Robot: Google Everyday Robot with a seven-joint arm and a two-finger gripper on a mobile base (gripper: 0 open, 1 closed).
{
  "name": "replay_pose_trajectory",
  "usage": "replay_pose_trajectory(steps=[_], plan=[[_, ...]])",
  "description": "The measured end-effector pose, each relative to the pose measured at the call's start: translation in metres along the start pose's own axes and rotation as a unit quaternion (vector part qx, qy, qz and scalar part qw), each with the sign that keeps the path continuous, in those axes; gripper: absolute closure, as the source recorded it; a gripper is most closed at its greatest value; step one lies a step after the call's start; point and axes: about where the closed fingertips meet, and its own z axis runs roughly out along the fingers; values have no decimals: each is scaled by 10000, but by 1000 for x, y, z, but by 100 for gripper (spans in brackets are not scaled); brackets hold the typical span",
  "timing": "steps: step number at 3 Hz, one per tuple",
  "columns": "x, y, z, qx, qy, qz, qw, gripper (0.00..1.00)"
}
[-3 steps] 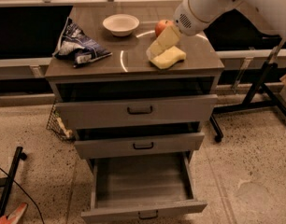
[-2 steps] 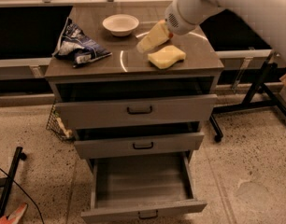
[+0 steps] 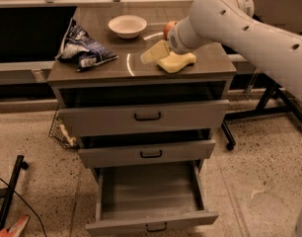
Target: Place sponge into bottom drawer
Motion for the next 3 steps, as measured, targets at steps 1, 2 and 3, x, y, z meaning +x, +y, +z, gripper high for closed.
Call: replay_pose_trajectory(steps=[1, 2, 3], plan=[[3, -3, 4, -276, -18, -85, 9996, 0], [10, -14, 9, -233, 79, -291, 9993, 0], [19, -33, 12, 9, 152, -376, 9992, 0]])
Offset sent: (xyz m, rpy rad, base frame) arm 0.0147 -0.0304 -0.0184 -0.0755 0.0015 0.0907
